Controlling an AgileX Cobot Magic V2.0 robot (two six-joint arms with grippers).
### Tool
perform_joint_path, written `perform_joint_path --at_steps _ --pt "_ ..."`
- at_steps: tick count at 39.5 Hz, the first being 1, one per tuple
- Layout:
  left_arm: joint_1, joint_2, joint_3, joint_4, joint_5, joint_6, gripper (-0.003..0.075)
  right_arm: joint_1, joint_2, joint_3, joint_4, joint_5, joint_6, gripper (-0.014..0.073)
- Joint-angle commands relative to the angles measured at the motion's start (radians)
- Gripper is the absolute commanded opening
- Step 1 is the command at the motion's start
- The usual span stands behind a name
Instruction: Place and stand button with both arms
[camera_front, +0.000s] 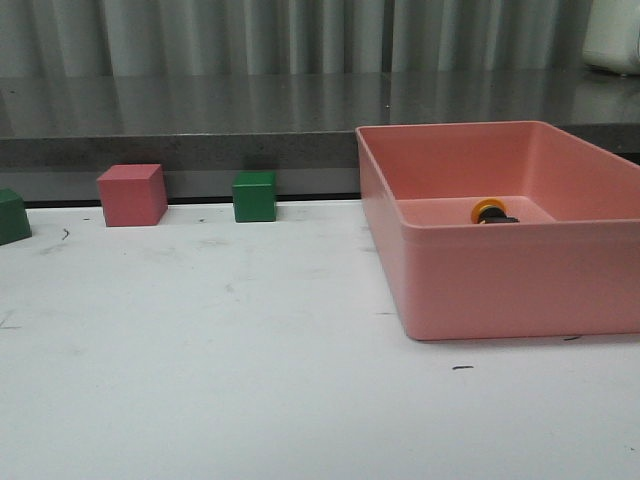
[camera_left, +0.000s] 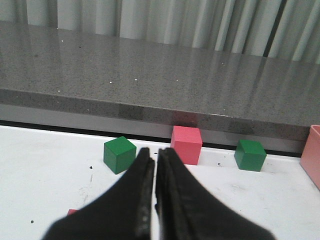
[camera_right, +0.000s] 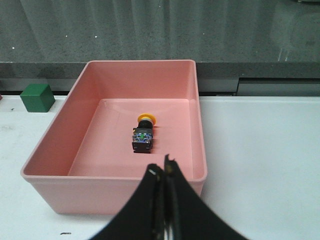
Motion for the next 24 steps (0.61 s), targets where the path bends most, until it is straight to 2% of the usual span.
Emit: perform_joint_path --at_steps 1,6,7,10,12,14,24 --pt "-0.008 0.013 -0.038 -0.012 -0.073 -0.002 0.0162 -0.006 0.015 -0.039 0.008 -0.074 -0.002 0.0066" --pt "-0.008 0.013 -0.038 -0.012 -0.072 -0.002 0.0489 -0.006 0.015 -0.039 0.008 -0.074 -0.002 0.0317" --pt "-0.008 0.013 -0.038 -0.012 -0.072 -0.002 0.0548 -0.006 0.015 -0.039 0.008 -0.074 -0.002 0.0394" --pt "-0.008 0.013 -0.038 -0.012 -0.072 -0.002 0.0657 -0.006 0.015 -0.039 0.008 -0.074 -0.002 0.0528" --pt "-0.008 0.013 -0.038 -0.012 -0.072 -0.002 0.0684 -0.006 0.015 -0.039 0.008 -0.077 -0.002 0.0608" --pt "-0.008 0.013 -0.038 -0.012 -0.072 -0.002 0.068 -0.006 0.015 -0.039 0.008 -0.086 -0.002 0.065" --pt "-0.008 0.013 -0.038 -0.012 -0.072 -0.002 0.0669 -0.006 0.09 -0.051 0.008 -0.243 -0.002 0.0661"
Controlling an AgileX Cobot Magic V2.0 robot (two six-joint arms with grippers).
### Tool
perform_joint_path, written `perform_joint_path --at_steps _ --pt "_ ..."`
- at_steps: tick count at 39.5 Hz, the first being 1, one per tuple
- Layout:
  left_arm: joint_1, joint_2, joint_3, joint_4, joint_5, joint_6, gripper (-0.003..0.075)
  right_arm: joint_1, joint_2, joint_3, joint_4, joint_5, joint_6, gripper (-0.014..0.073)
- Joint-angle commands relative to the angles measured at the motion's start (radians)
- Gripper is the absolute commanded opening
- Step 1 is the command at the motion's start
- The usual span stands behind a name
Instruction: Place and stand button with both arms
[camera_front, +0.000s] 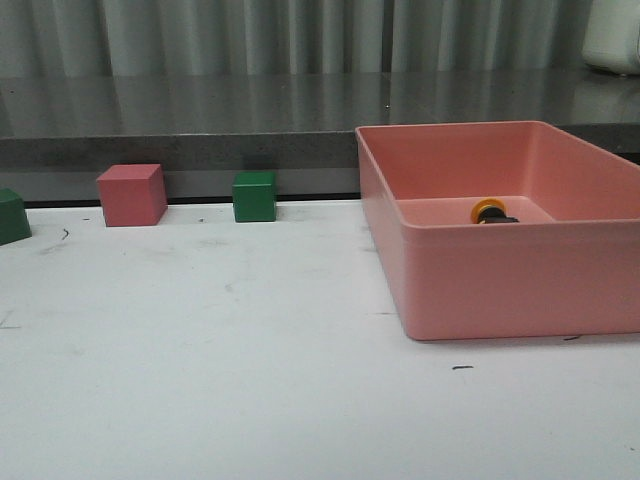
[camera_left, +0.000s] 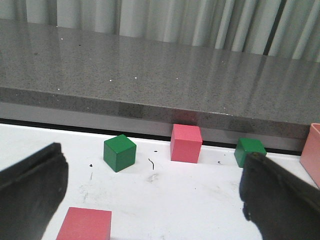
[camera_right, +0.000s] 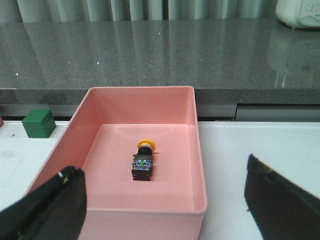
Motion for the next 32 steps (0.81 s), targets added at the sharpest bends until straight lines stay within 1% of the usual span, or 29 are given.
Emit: perform_joint_path --at_steps 1,3,7,20,24,28,32 --pt "-0.008 0.013 -0.038 -0.01 -0.078 -0.002 0.0669 -0.006 0.087 -0.057 0.007 -0.126 -0.002 0.0661" --pt "-0.008 0.013 -0.038 -0.01 -0.078 -0.002 0.0669 -0.006 0.139 -0.082 0.007 -0.118 -0.002 0.0661" --pt "-0.008 0.013 -0.038 -0.01 -0.078 -0.002 0.0669 -0.006 0.306 -0.162 0.007 -0.08 -0.002 0.0661" --pt "-0.008 0.013 -0.038 -0.01 -0.078 -0.002 0.0669 0.0 0.812 -0.49 0.008 0.044 -0.002 0.0661" --pt "-0.008 0.013 -0.038 -0.01 -0.078 -0.002 0.067 0.028 0.944 -0.604 0.01 0.107 -0.002 0.0661" --pt "-0.008 0.013 -0.038 -0.01 -0.078 -0.002 0.0669 0.09 1.085 -0.722 0.01 0.188 -0.002 0.0661" --pt "-0.008 0.013 -0.038 -0.01 -0.078 -0.002 0.0669 0.126 1.185 -0.828 0.01 0.267 0.016 0.0661"
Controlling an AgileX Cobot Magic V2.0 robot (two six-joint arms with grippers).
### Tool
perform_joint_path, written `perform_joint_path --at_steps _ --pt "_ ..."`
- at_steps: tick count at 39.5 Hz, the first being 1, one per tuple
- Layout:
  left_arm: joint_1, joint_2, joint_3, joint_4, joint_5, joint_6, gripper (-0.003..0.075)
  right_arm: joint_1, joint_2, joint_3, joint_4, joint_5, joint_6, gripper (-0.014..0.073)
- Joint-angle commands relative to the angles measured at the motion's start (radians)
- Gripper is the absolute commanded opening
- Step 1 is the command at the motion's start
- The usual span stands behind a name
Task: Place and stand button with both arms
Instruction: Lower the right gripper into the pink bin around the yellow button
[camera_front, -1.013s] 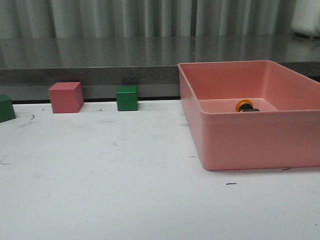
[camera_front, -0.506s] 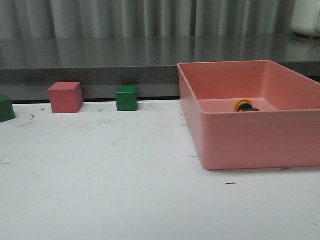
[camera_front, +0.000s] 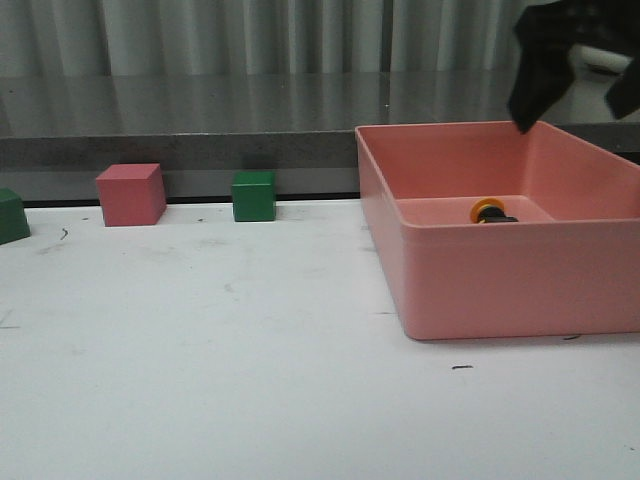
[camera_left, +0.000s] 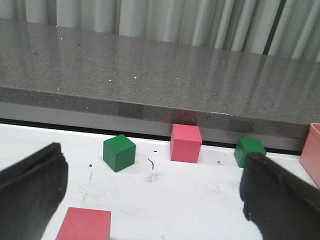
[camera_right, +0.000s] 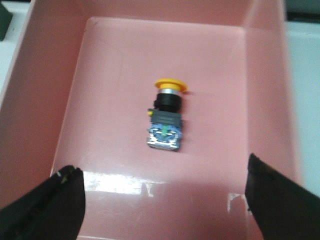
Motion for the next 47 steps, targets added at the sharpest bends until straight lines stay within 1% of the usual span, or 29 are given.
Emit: perform_joint_path --at_steps 1,4,8,13,18,31,44,47 --pt "-0.008 0.013 -0.038 -0.01 -0.078 -0.002 0.0669 0.025 0.064 -0.133 0.01 0.042 0.037 0.0661" --pt "-0.008 0.013 -0.038 -0.01 -0.078 -0.002 0.0669 0.025 0.132 -0.198 0.004 0.109 0.103 0.0661" --pt "-0.008 0.013 -0.038 -0.01 -0.078 -0.002 0.0669 0.023 0.202 -0.275 -0.021 0.154 0.168 0.0661" --pt "-0.008 0.013 -0.038 -0.01 -0.078 -0.002 0.0669 0.023 0.274 -0.343 -0.067 0.184 0.214 0.0661" --pt "-0.008 0.013 -0.038 -0.01 -0.078 -0.002 0.067 0.017 0.342 -0.398 -0.067 0.2 0.242 0.0661" --pt "-0.008 0.013 -0.038 -0.01 -0.078 -0.002 0.0669 -0.017 0.514 -0.549 -0.067 0.285 0.252 0.0661" --pt "-0.008 0.013 -0.038 -0.01 -0.078 -0.002 0.0669 -0.015 0.546 -0.557 -0.067 0.281 0.251 0.0657" --pt "-0.008 0.013 -0.038 -0.01 -0.078 -0.002 0.0669 -0.015 0.551 -0.557 -0.067 0.288 0.251 0.0615"
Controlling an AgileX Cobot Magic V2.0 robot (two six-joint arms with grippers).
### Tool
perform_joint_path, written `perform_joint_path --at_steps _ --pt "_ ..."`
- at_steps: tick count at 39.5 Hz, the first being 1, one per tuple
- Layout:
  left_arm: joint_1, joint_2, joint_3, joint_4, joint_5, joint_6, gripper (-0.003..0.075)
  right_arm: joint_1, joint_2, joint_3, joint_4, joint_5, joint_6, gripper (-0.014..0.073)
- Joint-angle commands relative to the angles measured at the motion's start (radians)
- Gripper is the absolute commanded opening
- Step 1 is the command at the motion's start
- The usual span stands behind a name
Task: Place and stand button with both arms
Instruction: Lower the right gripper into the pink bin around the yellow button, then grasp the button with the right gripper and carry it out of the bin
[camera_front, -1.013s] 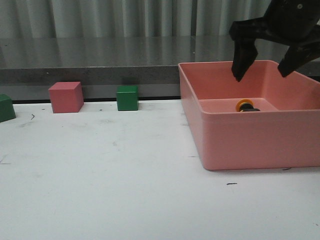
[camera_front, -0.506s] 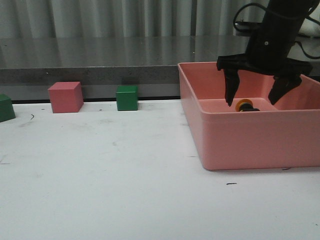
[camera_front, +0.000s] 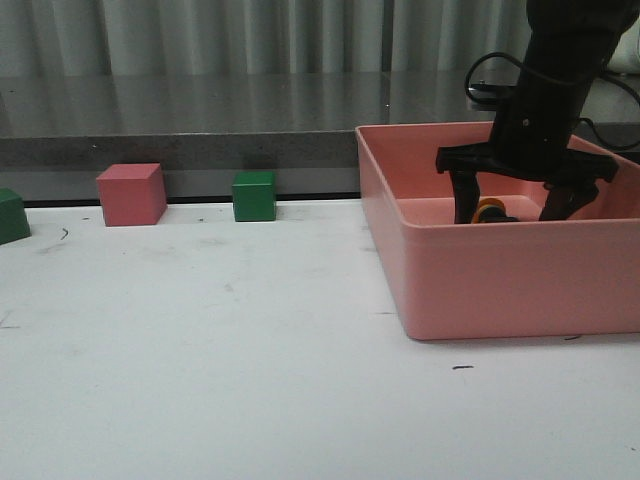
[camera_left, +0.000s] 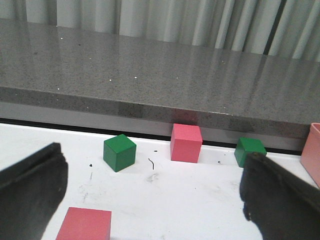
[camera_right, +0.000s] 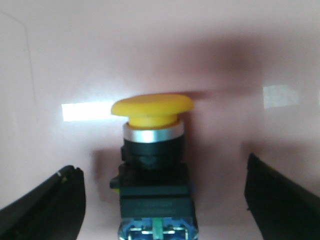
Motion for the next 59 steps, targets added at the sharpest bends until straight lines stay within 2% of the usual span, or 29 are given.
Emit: perform_joint_path --at_steps 1,7,11,24,35,48,59 --pt "-0.008 0.013 -0.038 -0.01 -0.078 -0.002 0.067 -0.001 -0.046 -0.029 -0.009 -0.011 -0.005 0.0585" --pt "-0.008 0.013 -0.038 -0.01 -0.078 -0.002 0.067 -0.001 -0.042 -0.03 -0.009 -0.006 -0.005 0.037" --pt "-0.008 0.013 -0.038 -0.01 -0.078 -0.002 0.067 -0.001 -0.043 -0.052 -0.009 0.016 -0.007 0.0302" --pt "-0.008 0.013 -0.038 -0.01 -0.078 -0.002 0.0669 0.001 -0.074 -0.2 -0.009 0.18 -0.014 0.0299" --pt "-0.008 0.013 -0.038 -0.01 -0.078 -0.002 0.0669 0.047 -0.196 -0.206 -0.009 0.23 -0.014 0.0299" --pt "-0.008 0.013 -0.038 -0.01 -0.078 -0.002 0.0669 0.251 -0.269 -0.206 -0.009 0.282 -0.014 0.0299" --pt "-0.008 0.013 -0.038 -0.01 -0.078 -0.002 0.067 0.452 -0.256 -0.206 0.108 0.273 -0.014 0.0299"
